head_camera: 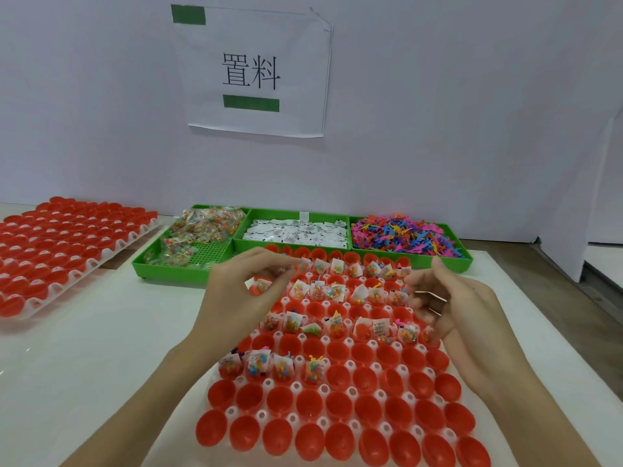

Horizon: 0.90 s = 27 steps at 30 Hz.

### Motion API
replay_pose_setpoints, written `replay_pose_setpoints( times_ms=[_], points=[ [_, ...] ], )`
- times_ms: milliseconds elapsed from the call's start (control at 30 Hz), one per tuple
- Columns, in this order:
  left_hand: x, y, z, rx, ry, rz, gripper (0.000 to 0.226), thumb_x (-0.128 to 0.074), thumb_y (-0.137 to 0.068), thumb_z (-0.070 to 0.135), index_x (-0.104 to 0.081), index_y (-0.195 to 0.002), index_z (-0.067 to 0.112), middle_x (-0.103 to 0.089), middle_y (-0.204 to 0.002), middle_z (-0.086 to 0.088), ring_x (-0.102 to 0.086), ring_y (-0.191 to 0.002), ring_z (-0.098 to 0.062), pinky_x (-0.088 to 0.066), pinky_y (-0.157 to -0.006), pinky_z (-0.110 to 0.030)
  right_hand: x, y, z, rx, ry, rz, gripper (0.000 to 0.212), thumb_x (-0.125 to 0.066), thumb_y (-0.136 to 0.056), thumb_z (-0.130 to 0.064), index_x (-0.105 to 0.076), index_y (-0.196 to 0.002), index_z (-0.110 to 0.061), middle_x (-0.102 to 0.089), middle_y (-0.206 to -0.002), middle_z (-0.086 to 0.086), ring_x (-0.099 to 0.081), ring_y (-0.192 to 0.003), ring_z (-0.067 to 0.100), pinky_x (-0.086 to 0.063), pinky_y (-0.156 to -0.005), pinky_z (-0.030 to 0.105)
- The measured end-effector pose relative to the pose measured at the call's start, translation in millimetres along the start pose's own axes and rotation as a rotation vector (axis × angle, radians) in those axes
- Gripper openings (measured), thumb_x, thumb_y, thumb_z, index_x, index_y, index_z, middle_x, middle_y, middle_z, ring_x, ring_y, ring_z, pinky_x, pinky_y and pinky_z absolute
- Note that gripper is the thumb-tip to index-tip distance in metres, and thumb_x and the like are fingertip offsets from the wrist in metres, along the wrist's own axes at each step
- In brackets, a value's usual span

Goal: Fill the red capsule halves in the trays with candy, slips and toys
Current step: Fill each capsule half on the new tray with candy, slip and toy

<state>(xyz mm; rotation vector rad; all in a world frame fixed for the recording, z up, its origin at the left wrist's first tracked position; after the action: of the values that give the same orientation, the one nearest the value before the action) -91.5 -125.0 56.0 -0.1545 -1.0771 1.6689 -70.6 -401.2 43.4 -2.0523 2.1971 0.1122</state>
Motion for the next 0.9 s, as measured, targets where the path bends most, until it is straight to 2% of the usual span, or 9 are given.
replay_pose_setpoints(
  times_ms=[167, 300, 400, 533, 633, 733, 867, 900],
  points=[
    [14.3, 0.9, -3.7, -0.078, -0.081, 0.025, 0.02, -0.08, -0.084, 0.001, -0.079, -0.098, 0.016, -0.068, -0.081, 0.004, -0.059, -0.071, -0.014, -0.051, -0.072, -0.026, 3.6, -2.7, 3.8, -0.003, 0.002, 0.007, 0.046, -0.052, -0.103, -0.036, -0.078, -0.075, -0.01, -0.07, -0.078, 0.007, -0.057, -0.071, 0.017, -0.045, -0.077, 0.041],
    [16.0, 2.4, -4.0, -0.052, -0.047, 0.03, 0.019, -0.077, -0.087, 0.001, -0.075, -0.095, 0.018, -0.064, -0.078, 0.01, -0.053, -0.066, -0.013, -0.039, -0.066, -0.012, -1.6, -2.6, 4.7, -0.022, 0.063, -0.043, 0.044, -0.053, -0.101, -0.036, -0.079, -0.078, -0.009, -0.072, -0.08, 0.008, -0.058, -0.069, 0.016, -0.045, -0.068, 0.036],
    [14.5, 3.7, -11.7, 0.034, 0.042, 0.007, 0.017, -0.072, -0.092, 0.004, -0.073, -0.097, 0.02, -0.065, -0.078, 0.008, -0.055, -0.065, -0.017, -0.044, -0.063, -0.02, -9.5, -0.5, 3.8, 0.027, 0.215, -0.093, 0.039, -0.052, -0.103, -0.032, -0.08, -0.083, -0.015, -0.076, -0.084, 0.004, -0.063, -0.067, 0.014, -0.047, -0.064, 0.033],
    [13.1, 3.3, -16.2, 0.053, 0.049, -0.018, 0.012, -0.074, -0.092, 0.011, -0.073, -0.098, 0.022, -0.068, -0.079, 0.007, -0.057, -0.065, -0.018, -0.049, -0.062, -0.027, -34.9, -6.8, -4.7, 0.194, 0.563, -0.182, 0.023, -0.059, -0.101, -0.023, -0.078, -0.09, -0.03, -0.076, -0.086, -0.009, -0.068, -0.072, 0.006, -0.048, -0.056, 0.014],
    [18.0, 1.1, -21.3, 0.068, 0.07, -0.022, 0.01, -0.08, -0.088, 0.017, -0.072, -0.089, 0.022, -0.071, -0.081, 0.01, -0.059, -0.064, -0.017, -0.052, -0.061, -0.03, -61.9, -30.0, -14.5, 0.307, 0.829, -0.248, 0.013, -0.066, -0.096, -0.026, -0.075, -0.098, -0.035, -0.074, -0.085, -0.018, -0.067, -0.08, -0.004, -0.049, -0.067, 0.011],
    [21.2, 2.9, -23.2, 0.055, 0.048, -0.015, 0.015, -0.081, -0.087, 0.014, -0.067, -0.083, 0.017, -0.068, -0.079, 0.018, -0.057, -0.061, -0.015, -0.051, -0.059, -0.031, -90.7, -64.4, -22.0, 0.375, 1.0, -0.287, 0.012, -0.069, -0.095, -0.024, -0.078, -0.102, -0.029, -0.071, -0.09, -0.021, -0.063, -0.082, -0.007, -0.043, -0.074, 0.007],
    [25.5, 3.2, -21.7, -0.004, -0.02, 0.024, 0.025, -0.074, -0.092, 0.009, -0.054, -0.081, 0.018, -0.056, -0.065, 0.012, -0.048, -0.056, -0.009, -0.038, -0.057, -0.014, -122.0, -122.6, -13.7, 0.386, 1.173, -0.299, 0.016, -0.069, -0.097, -0.02, -0.079, -0.108, -0.015, -0.077, -0.106, 0.001, -0.063, -0.089, 0.009, -0.048, -0.086, 0.023],
    [27.4, 3.2, -21.1, -0.026, -0.054, 0.037, 0.024, -0.071, -0.094, 0.013, -0.051, -0.081, 0.018, -0.051, -0.06, 0.01, -0.046, -0.054, -0.009, -0.036, -0.056, -0.014, -126.5, -136.4, -8.5, 0.366, 1.214, -0.299, 0.017, -0.069, -0.097, -0.02, -0.079, -0.108, -0.013, -0.077, -0.108, 0.005, -0.065, -0.09, 0.012, -0.051, -0.087, 0.027]
  ],
)
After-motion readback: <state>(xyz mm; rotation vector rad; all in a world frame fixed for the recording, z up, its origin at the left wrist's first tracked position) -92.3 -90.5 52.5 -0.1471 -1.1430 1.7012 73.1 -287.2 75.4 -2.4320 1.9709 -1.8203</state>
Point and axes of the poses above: each hand's wrist, its own y-axis away from the middle knuckle, its own x-axis out of the back of the hand, z = x × y, the point moved 5 cm from there along -y, towards the middle knuckle
